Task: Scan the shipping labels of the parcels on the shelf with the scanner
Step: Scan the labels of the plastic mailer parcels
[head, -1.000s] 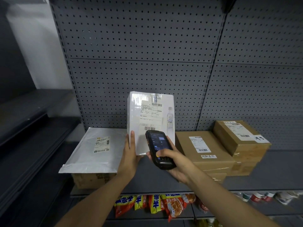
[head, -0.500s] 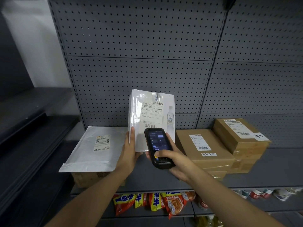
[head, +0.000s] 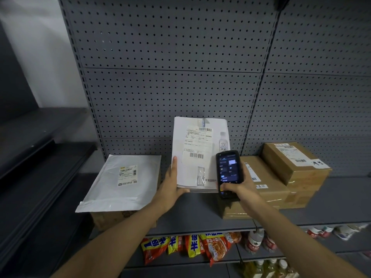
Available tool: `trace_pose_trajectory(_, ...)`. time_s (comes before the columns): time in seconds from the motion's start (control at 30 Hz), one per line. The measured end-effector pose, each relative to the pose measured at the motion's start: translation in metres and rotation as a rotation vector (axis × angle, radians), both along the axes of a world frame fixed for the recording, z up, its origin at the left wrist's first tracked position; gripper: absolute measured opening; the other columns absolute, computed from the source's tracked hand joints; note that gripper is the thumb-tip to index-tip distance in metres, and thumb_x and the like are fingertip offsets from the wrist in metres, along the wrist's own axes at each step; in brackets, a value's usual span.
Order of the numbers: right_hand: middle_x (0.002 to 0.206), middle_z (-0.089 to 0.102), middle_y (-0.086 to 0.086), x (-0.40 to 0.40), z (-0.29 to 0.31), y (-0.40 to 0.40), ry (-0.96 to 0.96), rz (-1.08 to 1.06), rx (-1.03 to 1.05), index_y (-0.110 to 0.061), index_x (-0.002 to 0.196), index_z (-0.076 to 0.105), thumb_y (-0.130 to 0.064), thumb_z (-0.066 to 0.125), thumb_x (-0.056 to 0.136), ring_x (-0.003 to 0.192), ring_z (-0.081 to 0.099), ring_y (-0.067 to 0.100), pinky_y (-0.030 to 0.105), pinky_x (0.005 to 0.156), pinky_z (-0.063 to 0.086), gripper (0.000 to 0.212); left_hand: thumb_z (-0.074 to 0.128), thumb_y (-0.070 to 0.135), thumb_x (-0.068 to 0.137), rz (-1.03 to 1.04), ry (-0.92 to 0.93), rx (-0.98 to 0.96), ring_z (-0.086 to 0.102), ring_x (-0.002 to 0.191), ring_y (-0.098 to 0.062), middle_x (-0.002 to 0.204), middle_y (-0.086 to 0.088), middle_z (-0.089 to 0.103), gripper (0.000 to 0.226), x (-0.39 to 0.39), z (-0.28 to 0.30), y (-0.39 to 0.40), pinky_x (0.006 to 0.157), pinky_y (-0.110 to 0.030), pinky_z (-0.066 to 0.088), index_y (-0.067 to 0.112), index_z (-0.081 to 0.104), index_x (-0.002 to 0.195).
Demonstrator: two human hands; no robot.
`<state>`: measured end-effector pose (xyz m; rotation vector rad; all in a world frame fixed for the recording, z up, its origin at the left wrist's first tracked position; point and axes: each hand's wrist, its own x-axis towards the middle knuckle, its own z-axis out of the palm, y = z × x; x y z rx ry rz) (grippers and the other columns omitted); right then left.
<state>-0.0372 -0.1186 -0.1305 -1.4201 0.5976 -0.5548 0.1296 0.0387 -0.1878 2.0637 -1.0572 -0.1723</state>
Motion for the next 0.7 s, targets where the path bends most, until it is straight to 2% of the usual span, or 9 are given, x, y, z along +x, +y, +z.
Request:
trace_pose_trajectory(0.07,0.122,0.061,0.004,-0.008,0.005,-0.009,-0.024,-0.011,-0.012,-0.028,0.135,0.042,0.022,0.069,0.065,0.113,0.057,0.026,0.052,0.095,0.05,0.09,0.068,0.016,0.086,-0.019,0.04,0.017,0.024,0.142,-0.017,0.158,0.0,0.011,0.114,-0.003,0.007,-0.005,0.116,-0.04,0.026,0.039,-0.031,0.14)
trace_pose_trajectory(0.13,0.116,0.062,0.004,-0.018,0.01,-0.017,-0.041,-0.022,-0.015,-0.033,0.125,0.046,0.023,0.067,0.067,0.108,0.059,0.027,0.054,0.093,0.05,0.083,0.067,0.016,0.087,-0.041,0.067,0.023,0.026,0.141,-0.018,0.157,-0.002,0.015,0.112,-0.006,0.015,-0.013,0.115,-0.038,0.027,0.033,-0.029,0.143)
trace_pose_trajectory(0.23,0.106,0.062,-0.001,-0.031,0.016,-0.025,-0.065,-0.05,0.008,-0.039,0.111,0.048,0.024,0.063,0.07,0.097,0.06,0.021,0.048,0.086,0.052,0.077,0.069,0.019,0.086,-0.086,0.071,0.033,0.031,0.139,-0.018,0.155,-0.005,0.022,0.113,-0.01,0.024,-0.026,0.114,-0.039,0.031,0.032,-0.027,0.145)
trace_pose_trajectory(0.3,0.11,0.062,0.001,-0.038,0.016,-0.034,-0.067,-0.068,0.036,-0.035,0.124,0.046,0.023,0.063,0.071,0.099,0.06,0.022,0.045,0.084,0.053,0.081,0.07,0.02,0.085,-0.115,0.069,0.049,0.034,0.137,-0.018,0.155,-0.004,0.025,0.115,-0.012,0.027,-0.037,0.114,-0.042,0.033,0.034,-0.027,0.145)
trace_pose_trajectory(0.4,0.12,0.06,0.006,-0.049,0.014,-0.055,-0.048,-0.099,0.071,-0.032,0.139,0.039,0.02,0.065,0.071,0.109,0.058,0.029,0.049,0.086,0.053,0.089,0.075,0.021,0.08,-0.123,0.057,0.053,0.041,0.134,-0.018,0.152,-0.004,0.034,0.122,-0.019,0.031,-0.057,0.11,-0.046,0.039,0.04,-0.028,0.143)
trace_pose_trajectory(0.57,0.123,0.061,0.014,-0.065,0.016,-0.098,-0.064,-0.146,0.139,-0.023,0.134,0.046,0.019,0.064,0.071,0.107,0.06,0.033,0.044,0.077,0.053,0.078,0.079,0.022,0.076,-0.084,0.102,0.012,0.051,0.123,-0.018,0.141,-0.003,0.049,0.119,-0.038,0.035,-0.098,0.103,-0.042,0.046,0.035,-0.014,0.149)
trace_pose_trajectory(0.7,0.11,0.062,0.01,-0.076,0.023,-0.137,-0.04,-0.137,0.138,-0.025,0.129,0.047,0.022,0.059,0.073,0.096,0.06,0.029,0.042,0.072,0.053,0.074,0.083,0.031,0.07,-0.026,0.161,-0.009,0.057,0.113,-0.018,0.13,0.0,0.058,0.116,-0.05,0.033,-0.137,0.097,-0.039,0.051,0.034,0.0,0.151)
